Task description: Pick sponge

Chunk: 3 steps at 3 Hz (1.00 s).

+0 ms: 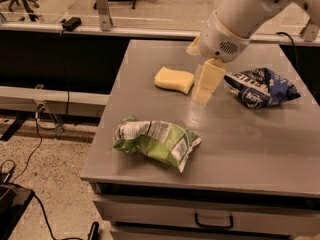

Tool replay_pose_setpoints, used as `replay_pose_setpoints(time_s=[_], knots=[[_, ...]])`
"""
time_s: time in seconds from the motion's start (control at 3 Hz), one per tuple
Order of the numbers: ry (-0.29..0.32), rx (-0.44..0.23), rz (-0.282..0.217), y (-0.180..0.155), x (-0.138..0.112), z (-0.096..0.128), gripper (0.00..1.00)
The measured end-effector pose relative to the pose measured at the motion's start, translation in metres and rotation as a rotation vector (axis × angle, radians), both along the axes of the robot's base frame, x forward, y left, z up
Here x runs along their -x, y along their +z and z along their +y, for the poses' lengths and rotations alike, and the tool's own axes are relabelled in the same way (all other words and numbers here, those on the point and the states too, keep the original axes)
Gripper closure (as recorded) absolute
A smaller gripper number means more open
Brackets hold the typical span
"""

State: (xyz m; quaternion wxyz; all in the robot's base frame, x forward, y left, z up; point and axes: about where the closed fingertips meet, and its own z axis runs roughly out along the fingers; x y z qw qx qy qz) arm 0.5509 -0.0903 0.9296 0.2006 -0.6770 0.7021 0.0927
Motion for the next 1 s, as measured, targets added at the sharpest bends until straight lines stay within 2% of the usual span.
replay_pose_setpoints(time_s=[0.33,0.67,1.0], knots=[[-0.028,0.015,-0.011,-0.023,-0.035,0.015,0.0],[-0.066,0.036,-0.018,-0.045,-0.061,0.021,0.0],[-0.071,0.062,-0.018,-0.065,-0.075,0.034,0.0]])
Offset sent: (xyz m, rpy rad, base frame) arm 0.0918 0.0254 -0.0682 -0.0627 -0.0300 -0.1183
